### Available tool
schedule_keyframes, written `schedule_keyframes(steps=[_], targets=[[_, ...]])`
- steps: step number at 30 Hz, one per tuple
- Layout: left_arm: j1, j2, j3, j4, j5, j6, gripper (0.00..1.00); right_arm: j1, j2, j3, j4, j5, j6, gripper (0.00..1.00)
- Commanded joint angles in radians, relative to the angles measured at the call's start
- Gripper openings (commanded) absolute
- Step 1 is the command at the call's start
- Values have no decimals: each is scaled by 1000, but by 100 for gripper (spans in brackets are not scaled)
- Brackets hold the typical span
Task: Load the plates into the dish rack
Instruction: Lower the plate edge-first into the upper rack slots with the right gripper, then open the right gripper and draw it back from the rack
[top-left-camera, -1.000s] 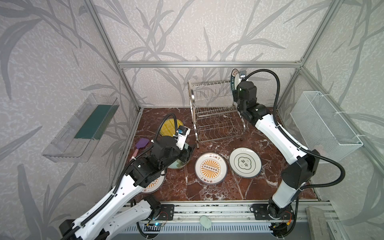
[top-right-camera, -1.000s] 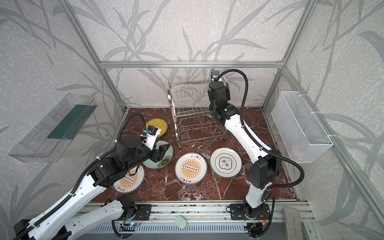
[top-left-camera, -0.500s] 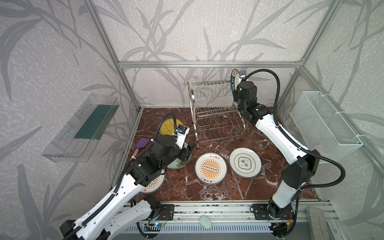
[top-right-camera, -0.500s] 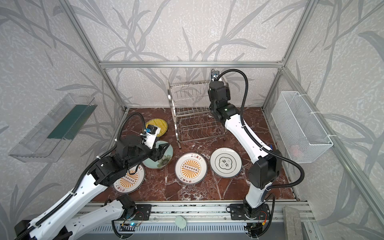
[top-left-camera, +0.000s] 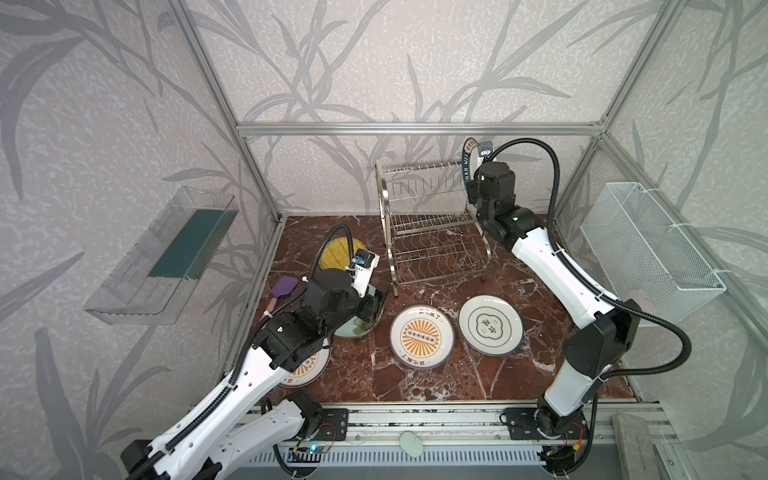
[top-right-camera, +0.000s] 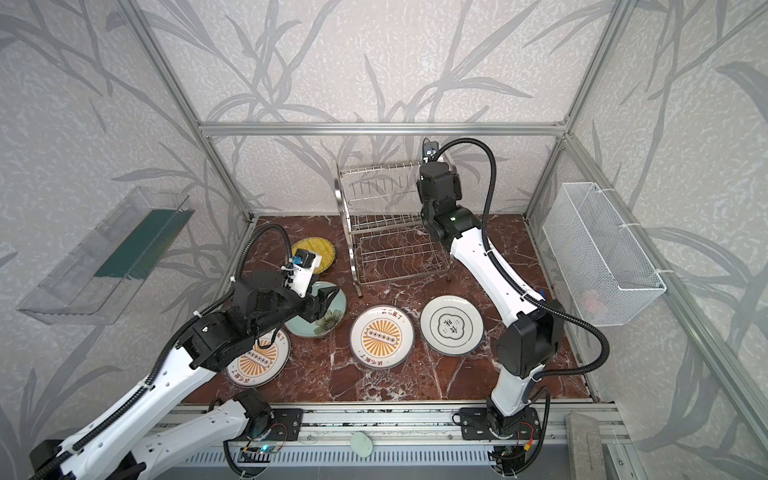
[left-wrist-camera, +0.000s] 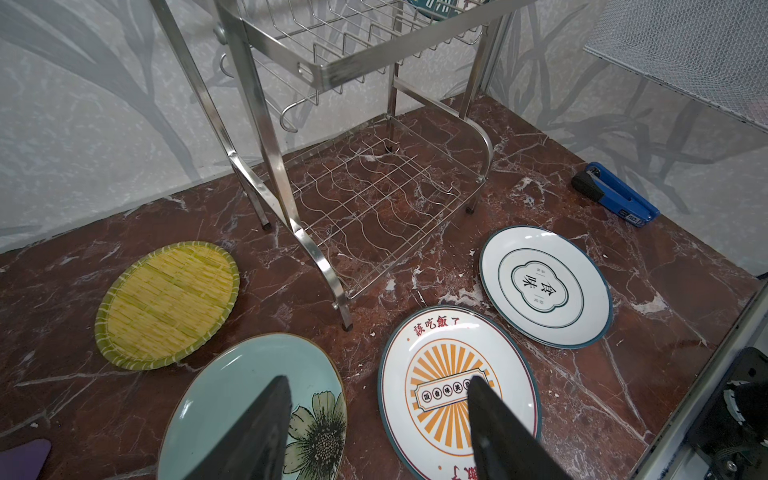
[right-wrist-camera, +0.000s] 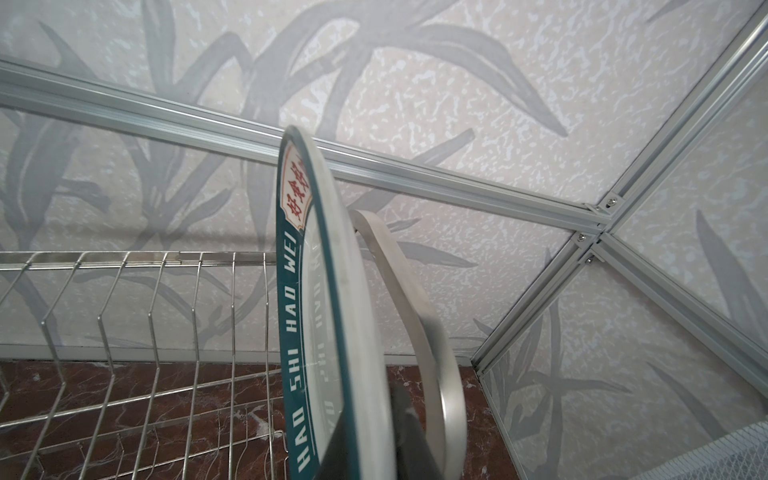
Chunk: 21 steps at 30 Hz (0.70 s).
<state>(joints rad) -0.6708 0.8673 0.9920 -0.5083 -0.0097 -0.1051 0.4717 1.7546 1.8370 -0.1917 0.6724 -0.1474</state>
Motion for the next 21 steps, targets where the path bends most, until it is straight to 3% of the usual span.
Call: schedule_keyframes(steps=[1, 11, 16, 21], targets=[[9, -1, 6, -3, 17, 4, 65, -6, -10, 10, -37, -5, 7, 19], [15, 0, 5, -1, 24, 2, 65, -10, -22, 21, -64, -26, 41, 35], [23, -11, -2, 8, -14, -12, 65, -15, -42, 19, -72, -42, 60, 55], [33, -14, -4, 10, -15, -19, 65, -18, -74, 27, -88, -65, 73, 67]])
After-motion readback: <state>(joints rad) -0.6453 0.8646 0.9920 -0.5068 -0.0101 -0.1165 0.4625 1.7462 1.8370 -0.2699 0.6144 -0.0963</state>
